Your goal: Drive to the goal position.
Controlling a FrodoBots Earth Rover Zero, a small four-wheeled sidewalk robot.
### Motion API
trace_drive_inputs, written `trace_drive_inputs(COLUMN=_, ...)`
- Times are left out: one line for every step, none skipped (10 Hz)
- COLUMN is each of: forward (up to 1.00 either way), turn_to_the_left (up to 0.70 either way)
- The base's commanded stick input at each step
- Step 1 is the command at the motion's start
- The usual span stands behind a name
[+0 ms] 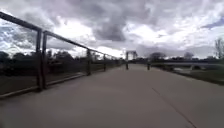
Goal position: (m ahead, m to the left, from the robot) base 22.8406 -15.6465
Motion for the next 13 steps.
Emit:
trace_drive_inputs(forward=0.70, turn_to_the_left=-0.11)
trace_drive_inputs(forward=0.70, turn_to_the_left=-0.11)
trace_drive_inputs(forward=0.70, turn_to_the_left=-0.10)
trace_drive_inputs(forward=0.70, turn_to_the_left=-0.10)
trace_drive_inputs(forward=0.70, turn_to_the_left=-0.09)
trace_drive_inputs(forward=0.70, turn_to_the_left=-0.06)
trace_drive_inputs(forward=0.70, turn_to_the_left=-0.01)
trace_drive_inputs(forward=0.70, turn_to_the_left=0.00)
trace_drive_inputs(forward=0.70, turn_to_the_left=0.00)
trace_drive_inputs(forward=0.70, turn_to_the_left=0.00)
trace_drive_inputs(forward=0.70, turn_to_the_left=0.00)
trace_drive_inputs(forward=0.70, turn_to_the_left=0.00)
trace_drive_inputs(forward=0.70, turn_to_the_left=-0.02)
